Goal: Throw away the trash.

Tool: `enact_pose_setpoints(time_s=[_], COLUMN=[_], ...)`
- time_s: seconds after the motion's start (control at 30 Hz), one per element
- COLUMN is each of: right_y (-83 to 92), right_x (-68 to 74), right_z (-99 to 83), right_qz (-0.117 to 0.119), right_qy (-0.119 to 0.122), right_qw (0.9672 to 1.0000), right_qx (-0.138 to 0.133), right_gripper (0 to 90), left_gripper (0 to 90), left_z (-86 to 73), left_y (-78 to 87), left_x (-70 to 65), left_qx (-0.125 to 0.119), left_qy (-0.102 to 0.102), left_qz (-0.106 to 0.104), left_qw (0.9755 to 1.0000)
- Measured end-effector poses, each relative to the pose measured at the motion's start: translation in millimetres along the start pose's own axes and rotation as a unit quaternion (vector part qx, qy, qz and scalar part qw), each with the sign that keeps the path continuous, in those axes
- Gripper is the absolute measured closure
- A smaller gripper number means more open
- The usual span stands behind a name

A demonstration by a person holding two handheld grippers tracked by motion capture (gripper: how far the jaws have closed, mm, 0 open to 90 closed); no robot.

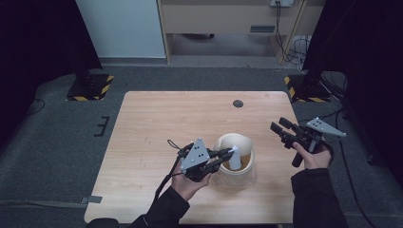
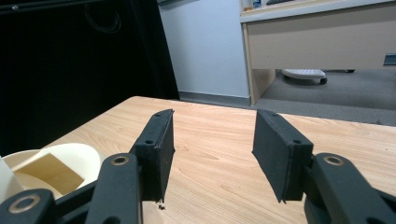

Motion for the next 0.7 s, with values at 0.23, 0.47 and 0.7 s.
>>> enact_pose_setpoints(time_s=[0.23,0.47,0.7], right_y=[-0.9,-1.5,-1.0], right_x=[-0.3,-0.5,-1.5], right_z=[-2.4,-3.6,-4.3], right_qz=[0.001,0.003,0.002], right_qy=[0.001,0.000,0.001], right_qw=[1.0000,1.0000,1.0000], right_qx=[0.003,0.004,0.005], right_gripper=[48.5,48.7,49.1], left_gripper=[85.1,85.1,85.1], left_z=[-9.5,-15.1,-21.4], left_y=[-3.6,-4.7,-8.4], left_x=[0.1,0.4,-2.0], left_qx=[0.007,0.013,0.017], left_qy=[-0.014,-0.006,-0.004], left_qz=[0.007,0.005,0.000], left_qw=[0.9999,0.9999,0.9998])
Point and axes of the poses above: each handheld gripper's, and its own axes: y roughly backward along the jaws, z roughly out of its top, x roughly to its left, the point moved 9 cm from there along -y, roughly forward along the jaws, and after that the axes turned 11 degrees about z, right-handed, at the moved point
